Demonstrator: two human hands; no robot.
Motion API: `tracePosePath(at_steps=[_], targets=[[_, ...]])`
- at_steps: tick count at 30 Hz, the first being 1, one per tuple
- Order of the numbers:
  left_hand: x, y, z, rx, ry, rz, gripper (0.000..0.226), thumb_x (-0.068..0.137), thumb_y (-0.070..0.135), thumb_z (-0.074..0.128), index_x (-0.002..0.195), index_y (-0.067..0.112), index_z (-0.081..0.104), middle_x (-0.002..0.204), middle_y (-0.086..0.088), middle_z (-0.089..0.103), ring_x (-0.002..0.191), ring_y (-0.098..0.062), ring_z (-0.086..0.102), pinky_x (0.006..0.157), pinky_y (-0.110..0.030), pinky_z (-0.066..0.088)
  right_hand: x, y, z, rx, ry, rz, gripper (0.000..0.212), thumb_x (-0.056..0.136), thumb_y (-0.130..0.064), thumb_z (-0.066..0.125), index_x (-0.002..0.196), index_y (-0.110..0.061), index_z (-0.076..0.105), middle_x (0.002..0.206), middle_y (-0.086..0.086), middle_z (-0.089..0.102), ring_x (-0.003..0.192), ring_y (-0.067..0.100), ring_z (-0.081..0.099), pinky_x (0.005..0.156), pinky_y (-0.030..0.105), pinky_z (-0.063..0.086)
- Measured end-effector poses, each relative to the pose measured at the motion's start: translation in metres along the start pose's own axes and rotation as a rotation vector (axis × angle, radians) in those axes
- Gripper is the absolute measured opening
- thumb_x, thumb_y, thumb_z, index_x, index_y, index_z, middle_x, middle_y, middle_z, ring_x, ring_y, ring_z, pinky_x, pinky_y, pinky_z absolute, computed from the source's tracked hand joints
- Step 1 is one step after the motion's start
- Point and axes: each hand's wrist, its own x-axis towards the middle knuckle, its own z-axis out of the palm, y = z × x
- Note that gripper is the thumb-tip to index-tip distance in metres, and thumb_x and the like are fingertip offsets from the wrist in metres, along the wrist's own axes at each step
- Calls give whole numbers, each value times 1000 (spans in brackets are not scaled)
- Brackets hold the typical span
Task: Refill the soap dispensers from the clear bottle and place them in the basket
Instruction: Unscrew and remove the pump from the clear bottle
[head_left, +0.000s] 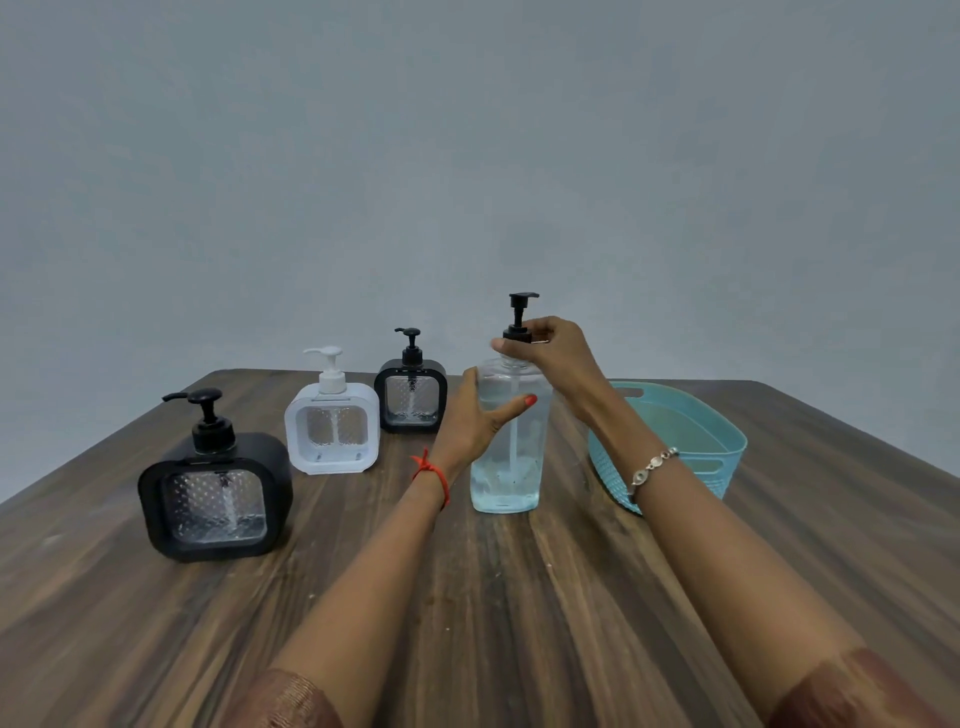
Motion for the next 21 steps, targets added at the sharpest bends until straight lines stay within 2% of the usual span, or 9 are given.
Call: tracePosePath(at_steps=[2, 4, 7, 9, 12, 14, 16, 18, 21], targets=[[-1, 0, 0, -5, -10, 1, 58, 79, 31, 72, 125, 12, 42, 113, 8, 52, 104, -6, 52, 67, -7, 41, -2, -2, 5, -56, 75, -47, 36, 68, -19, 82, 98, -4, 67, 89, 5, 68, 79, 12, 64, 74, 18, 51], [-1, 1, -1, -16, -18, -3, 58, 79, 30, 72, 126, 13, 41, 112, 8, 53, 101, -5, 54, 67, -8, 43, -1, -3, 6, -21, 104, -44, 26, 69, -13, 80, 92, -6, 70, 85, 6, 69, 73, 11, 65, 74, 19, 53], [0, 1, -2, -26, -12, -9, 61, 77, 32, 73, 126, 12, 42, 114, 6, 54, 103, -9, 55, 72, -10, 44, 1, -2, -2, 148, 53, 47, 20, 74, 1, 73, 92, -6, 69, 90, 11, 70, 86, 25, 69, 91, 38, 54], [0, 0, -1, -28, -11, -6, 61, 77, 32, 74, 126, 11, 42, 116, 4, 55, 106, -11, 55, 75, -11, 44, 1, 0, -7, 229, 2, 64, 21, 77, 4, 67, 97, -3, 67, 93, 14, 69, 89, 30, 68, 96, 45, 50], [0, 0, -1, -30, -10, -4, 59, 79, 30, 73, 125, 12, 42, 113, 6, 54, 102, -7, 55, 69, -7, 45, -2, -2, -3, 110, -30, -27, 23, 78, -9, 72, 100, -4, 66, 93, 10, 68, 87, 23, 66, 91, 37, 53], [-1, 1, -1, -12, -10, 2, 57, 80, 29, 71, 125, 11, 41, 110, 9, 52, 96, -1, 53, 65, -3, 43, -4, -5, 2, -70, -10, -75, 32, 73, -19, 78, 99, -5, 66, 90, 4, 68, 82, 14, 64, 78, 21, 53], [-2, 2, 0, -3, -9, 6, 56, 81, 29, 70, 125, 11, 41, 109, 9, 51, 96, -1, 52, 66, -4, 42, -3, -8, 4, -121, 52, -90, 33, 71, -15, 80, 98, -2, 68, 90, 7, 68, 76, 11, 64, 68, 12, 50], [-2, 0, -1, 0, -9, 0, 57, 80, 30, 71, 125, 10, 41, 111, 8, 52, 98, -3, 53, 69, -7, 42, -1, -10, 3, -73, 68, -73, 27, 71, -6, 78, 95, -1, 68, 92, 12, 70, 74, 12, 65, 69, 12, 51], [-1, 0, -1, -11, -17, -10, 56, 79, 29, 72, 123, 11, 42, 107, 9, 54, 91, 3, 54, 66, -5, 45, 1, -16, 0, -12, 69, -61, 25, 76, 0, 71, 100, 0, 68, 97, 14, 70, 81, 15, 64, 80, 22, 53]])
